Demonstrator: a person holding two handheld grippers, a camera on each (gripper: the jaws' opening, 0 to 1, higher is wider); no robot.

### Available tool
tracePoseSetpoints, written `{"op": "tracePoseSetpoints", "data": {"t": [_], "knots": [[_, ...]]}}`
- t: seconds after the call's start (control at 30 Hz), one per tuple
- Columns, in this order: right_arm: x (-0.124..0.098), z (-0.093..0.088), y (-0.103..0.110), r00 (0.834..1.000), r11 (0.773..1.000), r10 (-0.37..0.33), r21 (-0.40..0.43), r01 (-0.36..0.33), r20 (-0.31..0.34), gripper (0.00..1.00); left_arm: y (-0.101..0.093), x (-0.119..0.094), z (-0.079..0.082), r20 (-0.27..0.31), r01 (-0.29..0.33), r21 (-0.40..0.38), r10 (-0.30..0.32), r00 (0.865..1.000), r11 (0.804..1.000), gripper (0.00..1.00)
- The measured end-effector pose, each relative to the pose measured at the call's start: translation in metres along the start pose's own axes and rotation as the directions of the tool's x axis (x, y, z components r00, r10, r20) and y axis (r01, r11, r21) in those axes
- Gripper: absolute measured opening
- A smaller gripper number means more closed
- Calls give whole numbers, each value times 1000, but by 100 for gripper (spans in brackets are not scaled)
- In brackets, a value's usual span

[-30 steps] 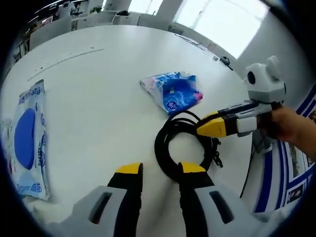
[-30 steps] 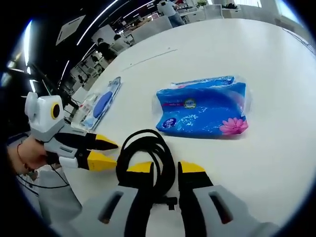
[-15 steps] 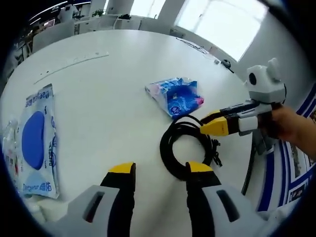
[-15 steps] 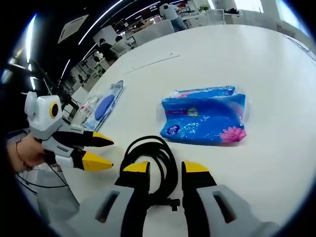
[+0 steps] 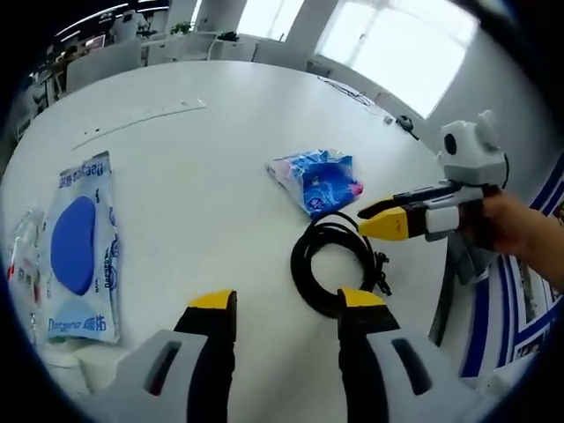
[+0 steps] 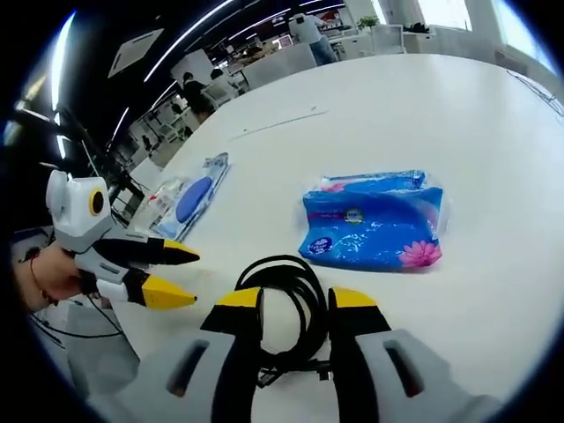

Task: Arrange the tabletop items into an orderly group along one side of the table until the central work area is clear of visible clutter.

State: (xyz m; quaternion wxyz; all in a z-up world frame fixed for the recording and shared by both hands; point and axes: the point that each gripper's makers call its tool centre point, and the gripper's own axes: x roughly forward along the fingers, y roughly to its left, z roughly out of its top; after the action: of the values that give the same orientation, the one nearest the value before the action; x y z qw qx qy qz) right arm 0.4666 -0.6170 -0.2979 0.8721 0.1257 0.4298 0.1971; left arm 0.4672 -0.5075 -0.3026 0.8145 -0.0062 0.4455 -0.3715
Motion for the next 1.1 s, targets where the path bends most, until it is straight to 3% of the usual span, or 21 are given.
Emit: {"op": "tracePoseSetpoints", "data": {"t": [0.53,1.1], "knots": [[4,18,31,999,999,36,-37,-34,36,31,15,-30,5,54,-20,-16,21,998,1000,52],[10,24,70,995,996,79,-47,-76,64,34,41,-80,7,100,-28,-14,30,995,999,56]]}}
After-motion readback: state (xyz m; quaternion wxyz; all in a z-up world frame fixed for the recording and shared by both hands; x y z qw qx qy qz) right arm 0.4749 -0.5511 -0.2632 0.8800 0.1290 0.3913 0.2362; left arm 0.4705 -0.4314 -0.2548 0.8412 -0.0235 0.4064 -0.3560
